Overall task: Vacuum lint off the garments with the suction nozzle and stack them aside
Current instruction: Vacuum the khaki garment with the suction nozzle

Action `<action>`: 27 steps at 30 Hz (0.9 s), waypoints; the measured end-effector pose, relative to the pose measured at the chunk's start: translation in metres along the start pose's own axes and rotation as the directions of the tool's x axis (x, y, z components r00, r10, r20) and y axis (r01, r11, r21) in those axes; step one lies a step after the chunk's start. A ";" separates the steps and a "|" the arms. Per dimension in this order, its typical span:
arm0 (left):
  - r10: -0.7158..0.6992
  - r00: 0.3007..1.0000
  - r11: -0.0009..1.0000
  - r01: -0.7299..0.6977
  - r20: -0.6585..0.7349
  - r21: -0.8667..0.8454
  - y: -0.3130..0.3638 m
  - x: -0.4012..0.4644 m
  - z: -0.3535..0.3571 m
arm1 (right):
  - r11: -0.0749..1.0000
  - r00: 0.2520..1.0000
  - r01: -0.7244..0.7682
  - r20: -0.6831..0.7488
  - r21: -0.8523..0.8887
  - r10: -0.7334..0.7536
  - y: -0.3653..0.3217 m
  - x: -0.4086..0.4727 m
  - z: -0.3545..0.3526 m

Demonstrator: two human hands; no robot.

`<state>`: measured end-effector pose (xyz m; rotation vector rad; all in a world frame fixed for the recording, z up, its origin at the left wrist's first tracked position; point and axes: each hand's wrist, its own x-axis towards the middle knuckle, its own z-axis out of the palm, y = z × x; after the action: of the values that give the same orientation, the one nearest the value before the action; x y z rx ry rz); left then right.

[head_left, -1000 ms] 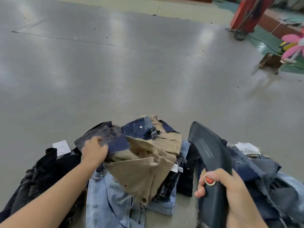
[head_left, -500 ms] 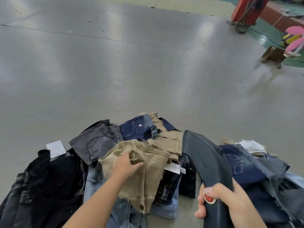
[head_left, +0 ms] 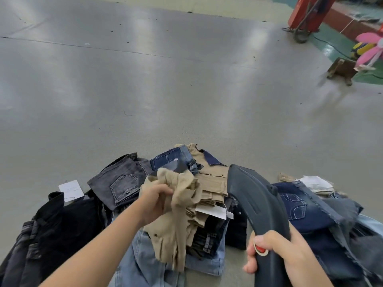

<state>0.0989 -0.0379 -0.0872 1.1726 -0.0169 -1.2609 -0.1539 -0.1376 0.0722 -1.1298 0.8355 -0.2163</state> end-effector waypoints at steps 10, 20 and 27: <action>0.492 0.770 0.525 0.109 -0.406 0.844 -0.087 0.020 0.010 | 1.000 0.998 -0.021 0.064 0.008 0.021 0.001 -0.004 0.004; 0.050 0.774 0.670 0.442 -0.631 0.596 -0.046 0.054 0.007 | 0.994 0.989 -0.093 0.121 0.060 0.085 -0.005 -0.009 0.003; -0.180 0.981 0.964 0.162 -0.070 -0.210 0.017 -0.045 0.034 | 0.999 0.995 -0.026 0.098 0.022 0.023 -0.006 -0.007 0.011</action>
<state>0.0740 -0.0300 -0.0346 1.0680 0.2791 -1.3268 -0.1500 -0.1285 0.0826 -1.0996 0.7575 -0.1483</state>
